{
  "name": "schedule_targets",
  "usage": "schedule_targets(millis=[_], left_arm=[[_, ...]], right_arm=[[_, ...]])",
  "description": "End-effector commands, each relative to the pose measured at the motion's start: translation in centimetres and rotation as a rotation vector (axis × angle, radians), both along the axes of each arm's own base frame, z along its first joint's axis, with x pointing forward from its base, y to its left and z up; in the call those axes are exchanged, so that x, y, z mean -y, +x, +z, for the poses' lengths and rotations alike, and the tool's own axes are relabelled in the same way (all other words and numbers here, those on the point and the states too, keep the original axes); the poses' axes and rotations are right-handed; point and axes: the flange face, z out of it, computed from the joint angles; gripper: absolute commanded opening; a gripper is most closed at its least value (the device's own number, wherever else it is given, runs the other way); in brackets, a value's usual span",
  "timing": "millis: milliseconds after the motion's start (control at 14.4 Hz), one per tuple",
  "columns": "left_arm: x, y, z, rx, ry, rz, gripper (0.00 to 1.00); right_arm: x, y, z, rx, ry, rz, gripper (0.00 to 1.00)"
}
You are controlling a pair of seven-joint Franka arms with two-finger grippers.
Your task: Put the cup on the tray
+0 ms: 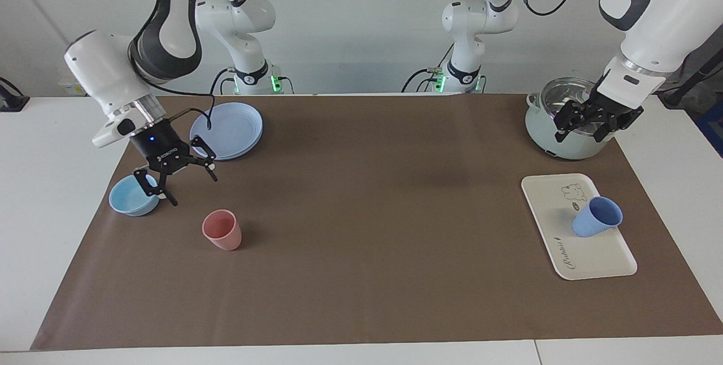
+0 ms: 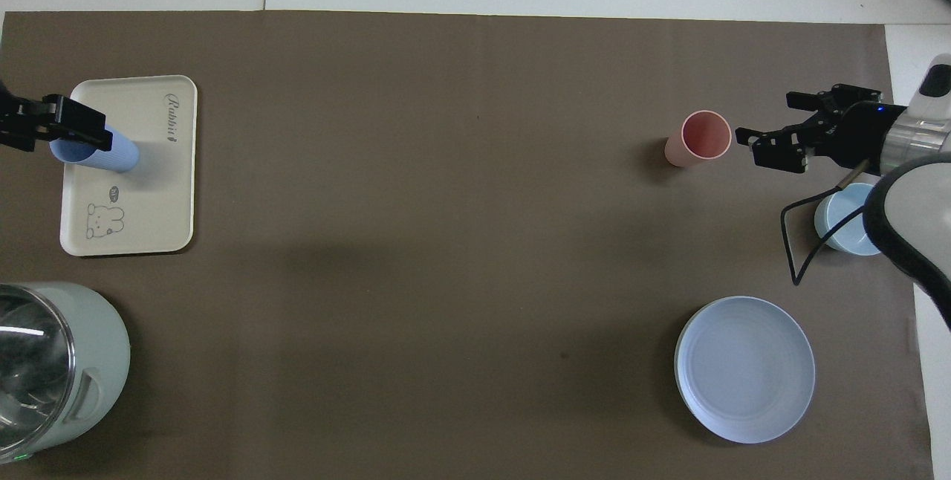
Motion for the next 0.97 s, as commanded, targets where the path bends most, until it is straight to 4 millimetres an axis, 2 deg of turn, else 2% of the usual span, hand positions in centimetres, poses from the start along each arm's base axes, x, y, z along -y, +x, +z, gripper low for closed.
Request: schedule_targets(millis=[0,139,347,556,694,833,903], left_arm=[[0.0,-2.0,2.4,-0.003,0.039,-0.003,1.00],[0.3,-3.1,2.9,-0.029,0.058,-0.011,1.00],[0.5,-3.6,2.7,-0.064,0.063,-0.015,1.00],[1.8,-4.1,2.8,-0.080,0.064,-0.039,1.00],[2.5,-4.5,3.2,-0.087,0.061,-0.047,1.00],[3.3,-5.2,3.1,-0.085,0.062,-0.037,1.00],[3.0,-5.4,2.8,-0.082,0.062,-0.031,1.00]], right_arm=[[-0.4,-1.0,2.1,-0.068,-0.048,-0.077,1.00],[-0.3,-2.1,3.8,-0.146,-0.114,-0.178,1.00],[0.4,-3.0,7.2,-0.337,-0.222,-0.425,1.00],[0.4,-4.2,10.8,-0.496,-0.221,-0.598,1.00],[1.0,-5.2,13.7,-0.574,-0.210,-0.641,1.00],[0.7,-5.9,14.5,-0.621,-0.221,-0.635,1.00],[0.7,-6.0,14.4,-0.627,-0.224,-0.635,1.00]])
